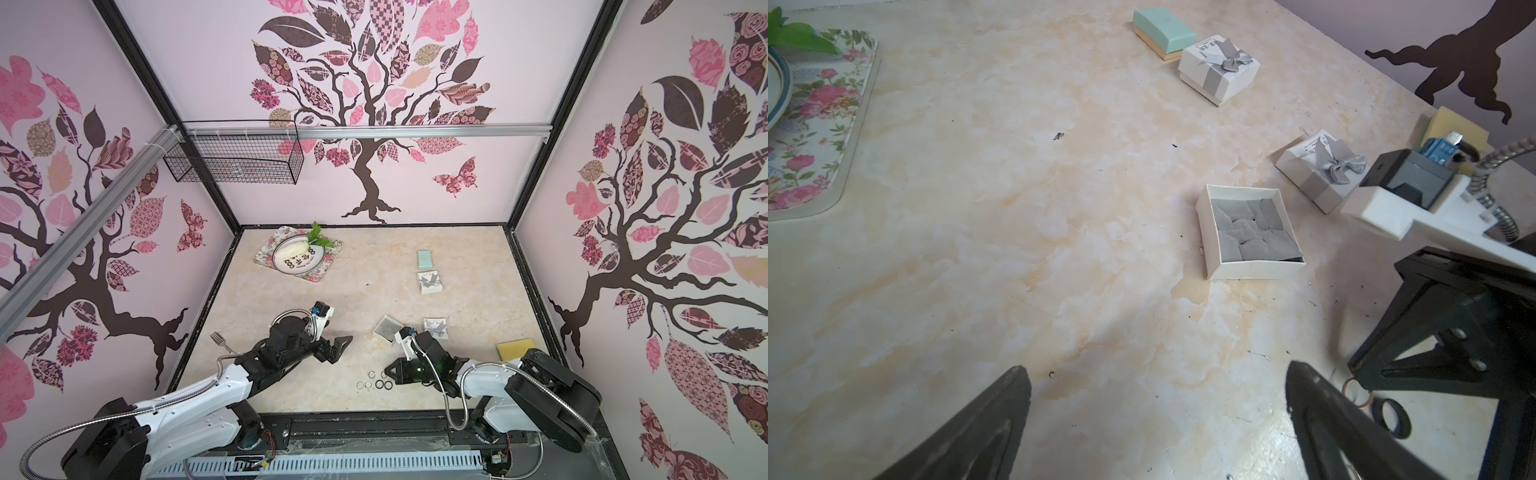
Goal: Take the rings out of the lift-off lid box
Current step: Place the ring at the center of the board, then pick up the jewelry box from the center of the board.
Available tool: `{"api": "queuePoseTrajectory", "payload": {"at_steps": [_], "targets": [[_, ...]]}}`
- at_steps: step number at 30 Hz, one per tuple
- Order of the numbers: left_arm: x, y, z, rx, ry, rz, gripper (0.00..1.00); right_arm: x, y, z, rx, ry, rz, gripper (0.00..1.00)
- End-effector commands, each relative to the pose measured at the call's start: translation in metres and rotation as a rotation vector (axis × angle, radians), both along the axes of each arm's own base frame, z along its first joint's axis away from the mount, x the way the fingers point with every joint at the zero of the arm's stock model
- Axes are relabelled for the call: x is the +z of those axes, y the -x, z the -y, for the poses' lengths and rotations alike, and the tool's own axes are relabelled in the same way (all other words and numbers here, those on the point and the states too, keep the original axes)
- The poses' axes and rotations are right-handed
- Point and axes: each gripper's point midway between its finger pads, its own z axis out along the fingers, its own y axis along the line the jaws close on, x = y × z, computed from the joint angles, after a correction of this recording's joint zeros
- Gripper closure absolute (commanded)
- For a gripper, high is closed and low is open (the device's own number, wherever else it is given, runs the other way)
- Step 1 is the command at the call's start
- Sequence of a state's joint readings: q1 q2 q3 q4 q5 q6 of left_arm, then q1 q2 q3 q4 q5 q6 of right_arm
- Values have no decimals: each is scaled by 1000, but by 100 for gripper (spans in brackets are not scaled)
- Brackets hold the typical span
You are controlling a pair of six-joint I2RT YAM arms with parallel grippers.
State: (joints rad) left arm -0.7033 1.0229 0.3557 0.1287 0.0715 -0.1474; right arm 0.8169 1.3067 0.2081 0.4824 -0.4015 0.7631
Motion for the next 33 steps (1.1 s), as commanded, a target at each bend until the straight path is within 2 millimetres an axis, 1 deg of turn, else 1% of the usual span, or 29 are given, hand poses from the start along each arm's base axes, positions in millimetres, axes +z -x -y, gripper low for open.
{"api": "queuePoseTrajectory", "payload": {"at_steps": [1, 3, 6, 10, 12, 13, 14, 15, 16, 17, 19, 21, 24, 27, 31, 32, 33], "targets": [[-10, 2, -2, 3, -26, -19, 2, 7, -9, -10, -49, -29, -38, 94], [-10, 2, -1, 0, -24, -17, 2, 7, -10, -8, -51, -10, -33, 88], [-8, 1, 0, 1, -21, -13, 2, 15, -16, -7, -49, 31, -1, 80], [-3, -2, 1, 6, -23, -6, 2, 36, -25, -1, -59, 89, 54, 68], [0, -4, 1, 7, -29, -2, 2, 50, -33, 9, -92, 125, 67, 66], [2, -5, 2, 8, -31, 0, 2, 59, -39, 17, -121, 142, 77, 62], [5, -7, 2, 12, -31, 6, 2, 66, -45, 26, -161, 161, 90, 56], [7, -9, 2, 17, -33, 9, 2, 72, -51, 34, -200, 176, 109, 46], [8, -10, 2, 24, -38, 9, 2, 79, -57, 43, -235, 193, 125, 34], [9, -12, 2, 26, -45, 9, 2, 82, -64, 51, -265, 219, 129, 25], [11, -15, 3, 26, -51, 9, 2, 80, -74, 61, -307, 288, 119, 16], [10, -18, 5, 24, -57, 8, 2, 77, -82, 59, -325, 310, 110, 7], [8, -21, 7, 26, -63, -1, 2, 64, -94, 52, -353, 321, 76, 0], [5, -22, 9, 22, -59, -14, 2, 55, -103, 45, -366, 318, 50, 0], [5, -21, 13, 10, -37, -21, 2, 41, -111, 42, -387, 343, 28, 0], [5, -22, 14, 10, -32, -20, 2, 39, -113, 41, -392, 347, 23, 2], [4, -22, 14, 9, -31, -22, 2, 37, -114, 41, -399, 348, 22, 10]]}}
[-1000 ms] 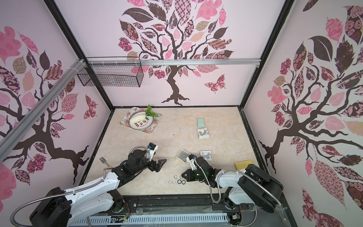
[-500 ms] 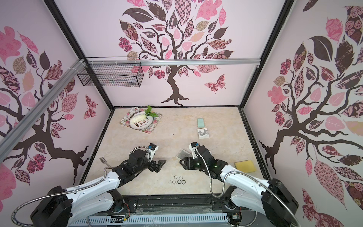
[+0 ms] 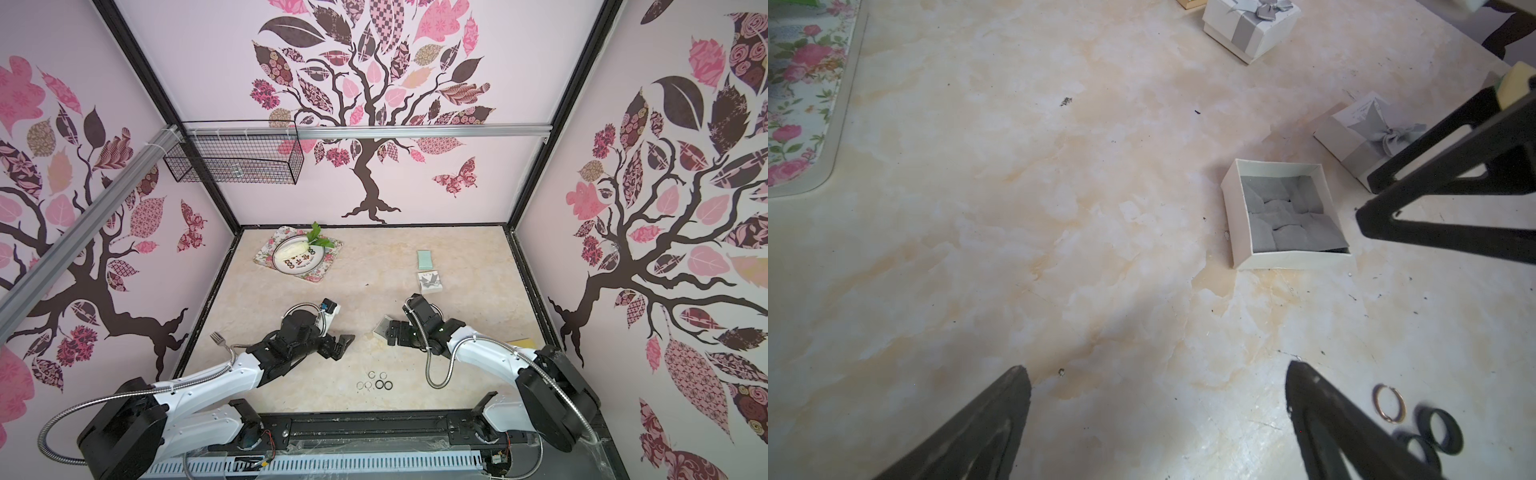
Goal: Take the rings out of the lift-off lid box
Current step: Pick up the jewelry box from the center of the board.
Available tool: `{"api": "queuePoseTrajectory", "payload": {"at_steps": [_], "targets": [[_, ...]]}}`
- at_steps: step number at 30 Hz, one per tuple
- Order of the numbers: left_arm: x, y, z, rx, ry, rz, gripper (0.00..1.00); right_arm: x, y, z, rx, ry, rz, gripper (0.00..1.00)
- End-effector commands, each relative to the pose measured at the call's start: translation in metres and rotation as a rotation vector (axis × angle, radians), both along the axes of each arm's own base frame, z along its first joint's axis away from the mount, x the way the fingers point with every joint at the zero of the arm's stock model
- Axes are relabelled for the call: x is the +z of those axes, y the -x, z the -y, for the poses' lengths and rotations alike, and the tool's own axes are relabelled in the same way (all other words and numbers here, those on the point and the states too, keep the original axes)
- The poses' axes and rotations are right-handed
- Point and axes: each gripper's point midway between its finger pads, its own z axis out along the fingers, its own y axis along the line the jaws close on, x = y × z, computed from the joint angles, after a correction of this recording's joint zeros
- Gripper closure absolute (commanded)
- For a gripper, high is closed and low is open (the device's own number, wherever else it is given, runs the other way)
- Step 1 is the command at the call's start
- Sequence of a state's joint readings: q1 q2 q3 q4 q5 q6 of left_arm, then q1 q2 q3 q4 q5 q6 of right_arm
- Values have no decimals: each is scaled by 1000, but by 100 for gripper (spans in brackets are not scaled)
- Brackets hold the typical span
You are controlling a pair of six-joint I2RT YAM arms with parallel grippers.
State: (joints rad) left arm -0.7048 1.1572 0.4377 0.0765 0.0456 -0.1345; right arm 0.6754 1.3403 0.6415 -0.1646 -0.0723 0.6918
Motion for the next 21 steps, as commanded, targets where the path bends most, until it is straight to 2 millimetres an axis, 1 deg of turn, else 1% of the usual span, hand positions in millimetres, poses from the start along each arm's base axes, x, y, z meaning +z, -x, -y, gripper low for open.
{"api": "queuePoseTrajectory", "payload": {"at_steps": [1, 5, 7, 8, 10, 13, 15, 16, 17, 21], "targets": [[21, -11, 10, -4, 59, 43, 2, 3, -19, -4, -94, -19, 10, 21], [19, -11, 12, -7, 67, 42, 2, -6, -24, -6, -105, -3, -6, 58], [19, -12, 12, -8, 70, 42, 2, -11, -26, -8, -104, 4, -16, 67], [18, -11, 12, -11, 70, 41, 2, -12, -27, -9, -102, 6, -19, 71], [17, -11, 12, -9, 69, 36, 2, -17, -28, -10, -103, 19, -29, 74], [15, -11, 12, -11, 69, 32, 2, -22, -30, -11, -98, 32, -41, 83], [15, -12, 11, -9, 68, 30, 2, -24, -31, -13, -88, 46, -48, 86], [20, -14, 13, -10, 85, 51, 2, -26, -31, -13, -82, 55, -54, 87], [21, -15, 14, -12, 89, 55, 2, -27, -32, -13, -79, 63, -59, 89], [21, -16, 12, -8, 88, 54, 2, -31, -34, -13, -64, 95, -65, 99]]}}
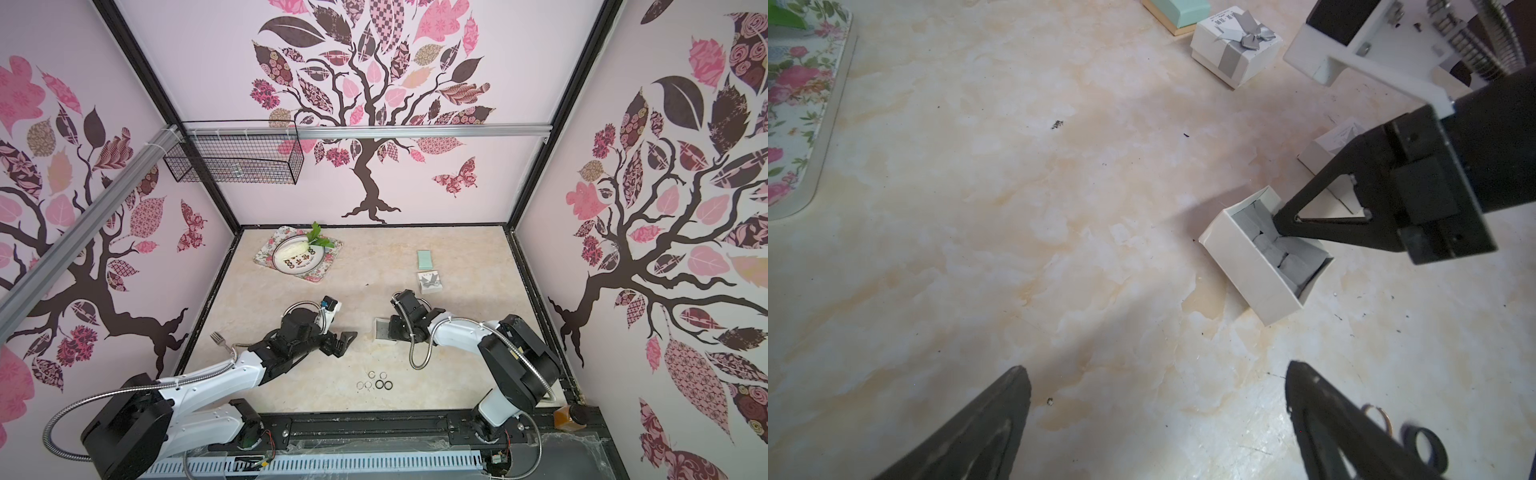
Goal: Take the rings out of the lift-off lid box
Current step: Pick up the jewelry box from the center of the board, then place the jewelry box at the center of the board.
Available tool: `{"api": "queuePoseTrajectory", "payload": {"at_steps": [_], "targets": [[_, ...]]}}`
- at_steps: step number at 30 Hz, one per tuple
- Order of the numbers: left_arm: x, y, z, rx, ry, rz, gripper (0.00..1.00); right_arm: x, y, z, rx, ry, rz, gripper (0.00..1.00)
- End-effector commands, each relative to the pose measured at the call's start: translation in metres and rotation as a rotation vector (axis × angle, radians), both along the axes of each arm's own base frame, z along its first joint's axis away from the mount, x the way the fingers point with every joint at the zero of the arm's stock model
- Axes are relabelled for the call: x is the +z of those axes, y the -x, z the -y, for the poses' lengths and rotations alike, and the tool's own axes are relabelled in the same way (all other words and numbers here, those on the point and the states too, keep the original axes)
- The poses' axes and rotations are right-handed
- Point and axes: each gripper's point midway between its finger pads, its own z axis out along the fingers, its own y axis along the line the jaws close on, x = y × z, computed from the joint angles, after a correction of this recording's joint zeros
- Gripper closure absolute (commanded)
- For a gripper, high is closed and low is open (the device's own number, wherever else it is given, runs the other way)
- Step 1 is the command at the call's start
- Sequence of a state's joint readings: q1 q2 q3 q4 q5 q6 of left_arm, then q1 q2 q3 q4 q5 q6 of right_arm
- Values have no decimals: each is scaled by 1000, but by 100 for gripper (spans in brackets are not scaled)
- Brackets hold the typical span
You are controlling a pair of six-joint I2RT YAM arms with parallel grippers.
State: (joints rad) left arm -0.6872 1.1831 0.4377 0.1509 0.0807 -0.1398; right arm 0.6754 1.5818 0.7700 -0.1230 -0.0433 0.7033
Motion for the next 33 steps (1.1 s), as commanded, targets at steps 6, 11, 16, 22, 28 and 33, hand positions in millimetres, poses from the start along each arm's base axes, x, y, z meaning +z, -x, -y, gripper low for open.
{"api": "queuePoseTrajectory", "payload": {"at_steps": [6, 11, 16, 22, 28, 33], "targets": [[12, -9, 4, 4, 39, 29, 2, 12, -20, 13, -29, 135, 49, 100], [10, -11, 7, -1, 41, 24, 2, 21, -42, 18, 0, 260, 101, 100], [8, -12, 7, 0, 36, 17, 2, 8, -60, 10, 17, 307, 90, 100], [8, -11, 4, 3, 32, 19, 2, -4, -67, 5, 16, 321, 71, 97], [6, -12, 3, 10, 30, 14, 2, 27, -69, 5, 28, 305, 130, 77], [3, -16, 5, 13, 23, 3, 2, 83, -69, 17, 18, 239, 208, 50]]}}
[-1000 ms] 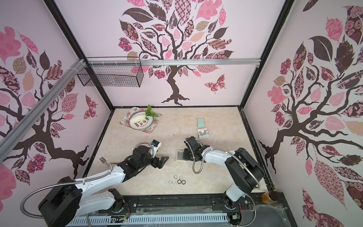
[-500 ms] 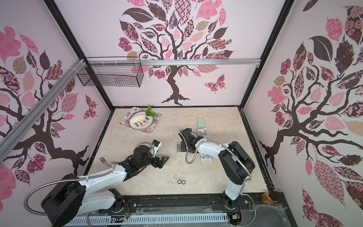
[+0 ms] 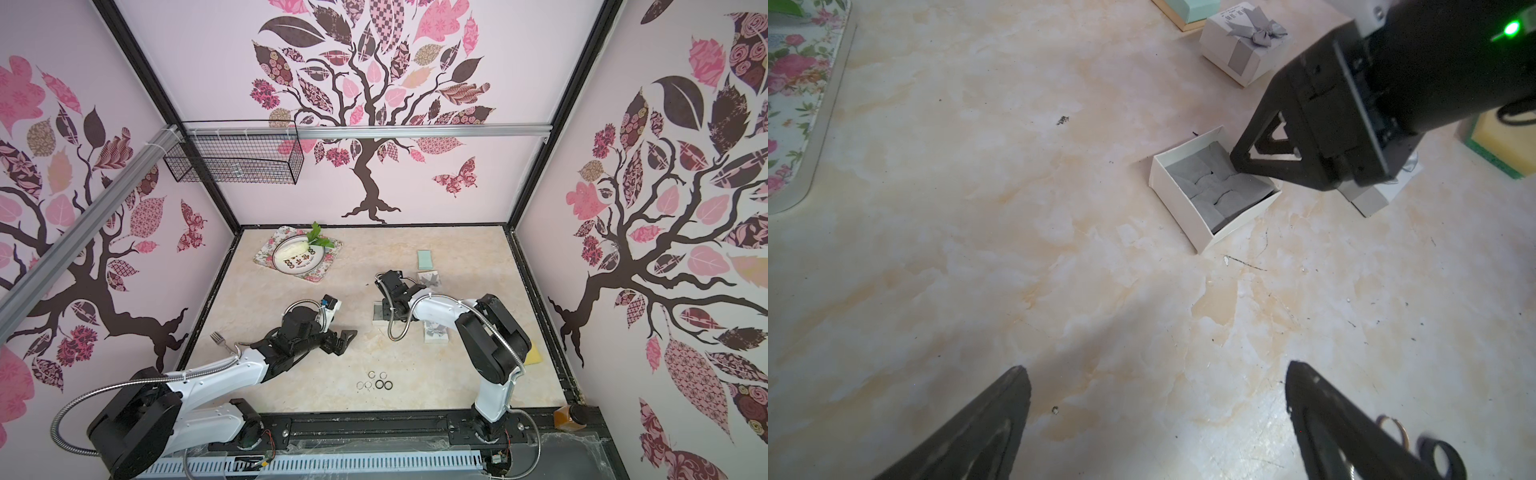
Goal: Take the rings out of the lift-off lid box
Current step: Place the jewelry box at the center of the board, then pick up the lid from the center of the board.
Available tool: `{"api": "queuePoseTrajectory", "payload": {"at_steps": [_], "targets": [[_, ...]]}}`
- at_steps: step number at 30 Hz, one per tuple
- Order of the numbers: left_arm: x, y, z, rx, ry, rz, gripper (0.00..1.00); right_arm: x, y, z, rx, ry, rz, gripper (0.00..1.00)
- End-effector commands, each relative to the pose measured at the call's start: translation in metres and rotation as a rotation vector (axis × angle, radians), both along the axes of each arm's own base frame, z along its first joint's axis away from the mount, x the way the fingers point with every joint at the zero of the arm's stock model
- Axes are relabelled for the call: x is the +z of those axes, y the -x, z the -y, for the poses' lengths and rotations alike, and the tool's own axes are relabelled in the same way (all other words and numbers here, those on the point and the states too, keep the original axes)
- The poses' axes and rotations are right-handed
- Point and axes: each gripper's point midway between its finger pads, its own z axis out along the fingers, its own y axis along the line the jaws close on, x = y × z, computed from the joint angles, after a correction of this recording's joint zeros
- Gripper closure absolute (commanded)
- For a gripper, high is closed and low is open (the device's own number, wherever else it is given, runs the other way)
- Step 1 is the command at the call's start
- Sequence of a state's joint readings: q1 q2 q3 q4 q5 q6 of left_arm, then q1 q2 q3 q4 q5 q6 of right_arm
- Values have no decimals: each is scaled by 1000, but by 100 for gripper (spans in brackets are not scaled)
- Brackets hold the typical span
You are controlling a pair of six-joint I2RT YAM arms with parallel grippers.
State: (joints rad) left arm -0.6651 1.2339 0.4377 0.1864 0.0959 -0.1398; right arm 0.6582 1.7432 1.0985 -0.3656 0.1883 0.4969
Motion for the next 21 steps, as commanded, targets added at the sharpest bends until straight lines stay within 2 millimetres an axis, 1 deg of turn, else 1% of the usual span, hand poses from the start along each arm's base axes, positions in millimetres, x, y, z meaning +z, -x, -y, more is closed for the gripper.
{"api": "queuePoseTrajectory", "payload": {"at_steps": [1, 3, 4, 6, 8, 11, 13, 18, 19, 21], "targets": [[12, -11, 6, 6, 22, 16, 2, 66, -2, 15, -21, -65, 107, 40], [11, -13, 6, 8, 17, 11, 2, 77, 8, 34, -42, -73, 126, 11], [12, -14, 6, 10, 18, 13, 2, 79, 15, 48, -60, -75, 132, 1], [14, -14, 6, 10, 17, 19, 2, 76, 28, 74, -93, -59, 152, 0], [16, -17, 4, 16, 19, 26, 2, 61, 41, 99, -123, -61, 122, 0], [16, -18, 2, 20, 12, 30, 2, 36, 53, 123, -160, -33, 62, 1], [17, -19, 2, 18, 11, 30, 2, 25, 56, 125, -161, -28, 41, 0], [20, -18, 1, 21, 15, 36, 2, 1, 55, 125, -173, -17, -1, 0], [15, -14, -2, 21, -2, 15, 2, -4, 55, 124, -173, -15, -12, 0], [14, -13, -5, 27, -12, 14, 2, -10, 55, 123, -173, -15, -22, 0]]}}
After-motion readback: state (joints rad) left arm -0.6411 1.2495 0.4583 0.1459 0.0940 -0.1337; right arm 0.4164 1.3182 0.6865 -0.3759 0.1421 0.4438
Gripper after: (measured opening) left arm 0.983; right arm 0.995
